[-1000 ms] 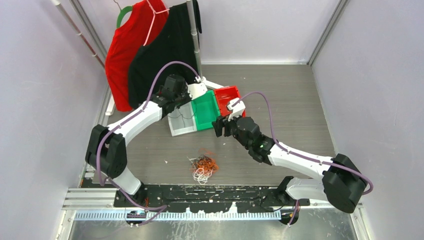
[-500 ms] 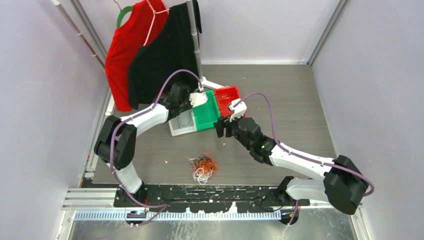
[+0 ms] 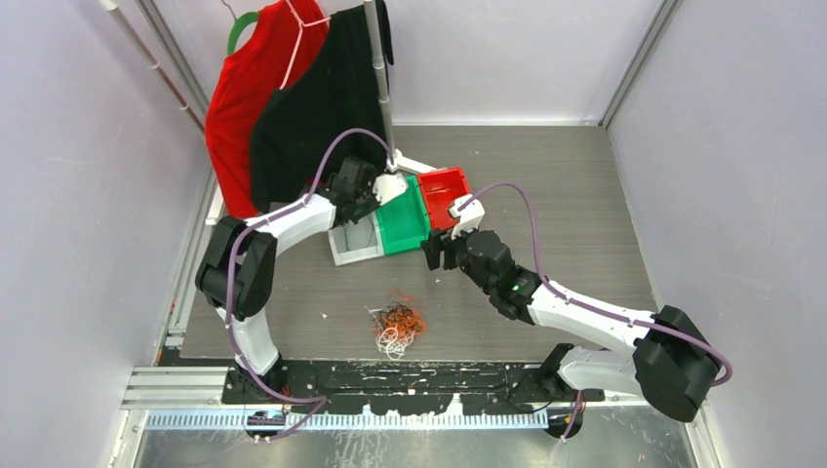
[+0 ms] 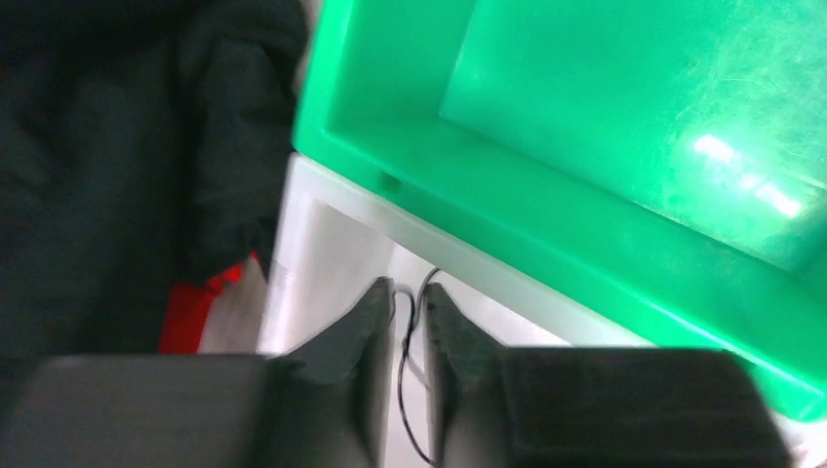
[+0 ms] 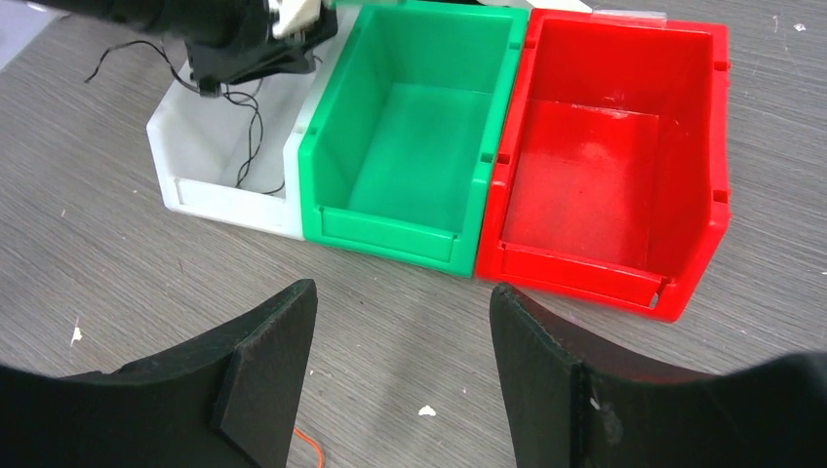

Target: Untangle the cables

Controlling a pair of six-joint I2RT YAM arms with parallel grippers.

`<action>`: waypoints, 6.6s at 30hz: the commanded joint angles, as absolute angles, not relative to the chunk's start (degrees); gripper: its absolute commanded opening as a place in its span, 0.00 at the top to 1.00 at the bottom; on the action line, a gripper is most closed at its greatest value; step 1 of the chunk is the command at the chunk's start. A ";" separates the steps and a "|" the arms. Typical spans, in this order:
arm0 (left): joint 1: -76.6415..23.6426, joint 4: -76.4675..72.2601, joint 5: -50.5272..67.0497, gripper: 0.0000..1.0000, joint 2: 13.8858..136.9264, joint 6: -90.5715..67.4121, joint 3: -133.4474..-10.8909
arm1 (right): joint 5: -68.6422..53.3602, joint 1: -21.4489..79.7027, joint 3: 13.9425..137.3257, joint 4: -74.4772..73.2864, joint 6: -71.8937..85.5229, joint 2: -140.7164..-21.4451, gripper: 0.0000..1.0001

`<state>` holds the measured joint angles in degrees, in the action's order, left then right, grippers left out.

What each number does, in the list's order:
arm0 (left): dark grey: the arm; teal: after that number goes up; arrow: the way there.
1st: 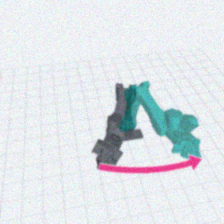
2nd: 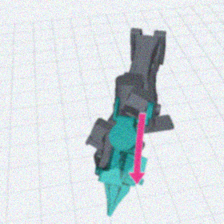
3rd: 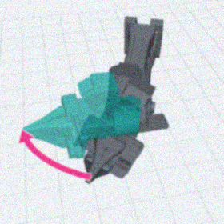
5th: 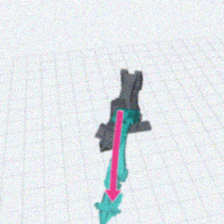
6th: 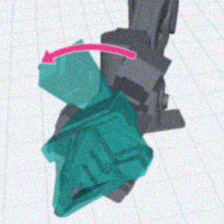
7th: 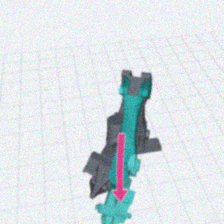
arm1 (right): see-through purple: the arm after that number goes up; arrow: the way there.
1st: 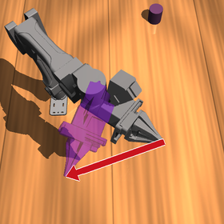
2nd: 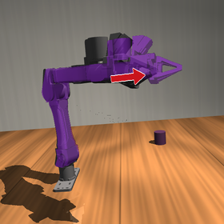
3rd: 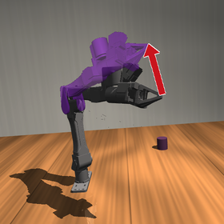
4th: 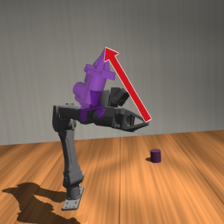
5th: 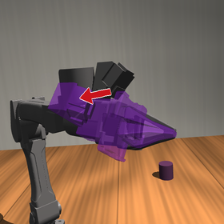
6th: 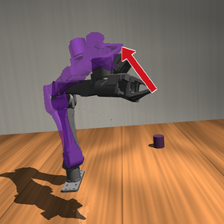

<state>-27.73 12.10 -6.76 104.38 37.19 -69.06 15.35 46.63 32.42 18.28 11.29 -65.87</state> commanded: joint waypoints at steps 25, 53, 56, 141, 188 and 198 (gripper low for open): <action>-20.20 49.02 12.96 0.03 86.89 31.59 -85.25 | 13.09 45.54 32.98 20.54 10.06 -64.60 0.30; -17.90 30.23 12.08 0.57 93.97 38.24 -69.97 | 10.86 45.55 32.60 20.58 12.32 -66.08 0.35; -19.81 28.17 9.57 0.80 94.17 39.85 -68.70 | 10.35 45.53 32.69 21.06 13.26 -66.67 0.36; -7.95 31.26 17.91 1.00 100.03 30.44 -80.54 | 12.16 44.69 33.96 18.47 17.31 -64.37 0.42; -23.91 43.74 7.15 0.00 95.45 23.79 -86.93 | 9.68 44.67 35.85 13.68 19.55 -62.85 0.37; -23.91 46.64 8.65 0.00 94.04 23.28 -87.24 | 9.48 44.70 35.08 11.60 19.70 -61.66 0.36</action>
